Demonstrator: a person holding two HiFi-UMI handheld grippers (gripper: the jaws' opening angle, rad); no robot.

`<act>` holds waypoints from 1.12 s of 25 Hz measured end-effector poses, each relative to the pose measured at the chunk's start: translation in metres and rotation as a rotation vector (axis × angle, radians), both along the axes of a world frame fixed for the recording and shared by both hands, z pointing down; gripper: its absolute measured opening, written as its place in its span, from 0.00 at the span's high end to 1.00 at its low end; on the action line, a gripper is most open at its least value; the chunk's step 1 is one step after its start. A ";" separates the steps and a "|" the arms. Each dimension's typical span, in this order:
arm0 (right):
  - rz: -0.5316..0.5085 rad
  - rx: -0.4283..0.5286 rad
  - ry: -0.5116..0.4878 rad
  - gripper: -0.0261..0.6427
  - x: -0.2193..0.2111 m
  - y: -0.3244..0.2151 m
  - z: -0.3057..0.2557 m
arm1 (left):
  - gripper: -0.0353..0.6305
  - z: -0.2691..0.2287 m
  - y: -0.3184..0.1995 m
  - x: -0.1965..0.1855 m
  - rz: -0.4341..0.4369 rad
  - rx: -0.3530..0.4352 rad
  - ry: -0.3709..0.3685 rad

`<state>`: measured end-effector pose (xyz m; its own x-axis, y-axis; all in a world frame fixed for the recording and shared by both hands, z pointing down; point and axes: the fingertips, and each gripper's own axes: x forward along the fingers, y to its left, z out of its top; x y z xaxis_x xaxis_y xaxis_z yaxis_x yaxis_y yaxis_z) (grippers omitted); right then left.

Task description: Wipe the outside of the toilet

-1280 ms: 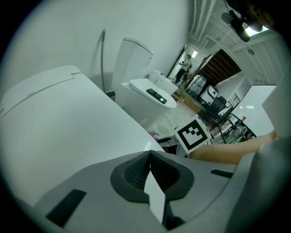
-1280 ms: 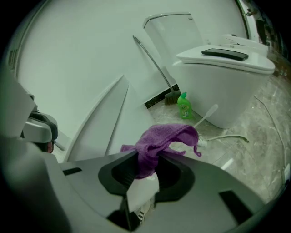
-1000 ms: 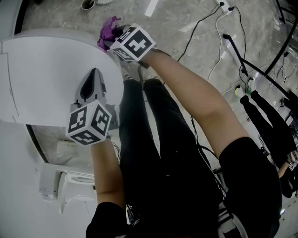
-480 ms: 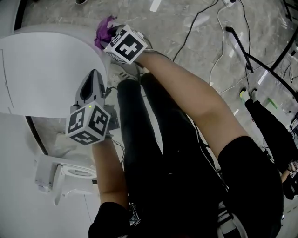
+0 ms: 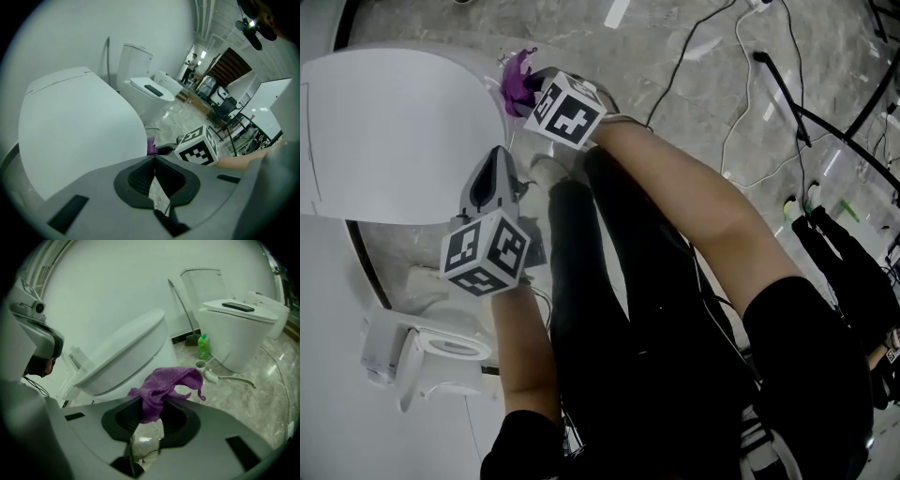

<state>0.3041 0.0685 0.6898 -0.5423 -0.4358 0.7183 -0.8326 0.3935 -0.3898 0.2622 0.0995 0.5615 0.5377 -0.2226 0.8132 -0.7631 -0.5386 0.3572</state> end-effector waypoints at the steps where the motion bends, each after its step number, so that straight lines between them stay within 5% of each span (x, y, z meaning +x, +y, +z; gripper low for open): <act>1: -0.016 0.008 0.012 0.81 -0.005 0.005 -0.001 | 0.93 0.001 0.006 -0.005 -0.006 -0.004 0.004; 10: -0.120 0.049 0.083 0.81 -0.051 0.041 -0.010 | 0.93 0.002 0.049 -0.060 -0.040 0.004 0.038; 20: -0.114 0.013 0.156 0.81 -0.092 0.072 -0.007 | 0.93 0.008 0.106 -0.148 -0.082 -0.023 0.035; 28: -0.315 0.046 0.195 0.81 -0.136 0.094 -0.002 | 0.93 0.027 0.133 -0.188 -0.161 -0.011 0.034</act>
<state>0.1678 0.1621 0.6876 -0.5101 -0.3041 0.8046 -0.7248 0.6556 -0.2118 0.0742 0.2329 0.5888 0.5227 -0.2995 0.7982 -0.8268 -0.4062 0.3891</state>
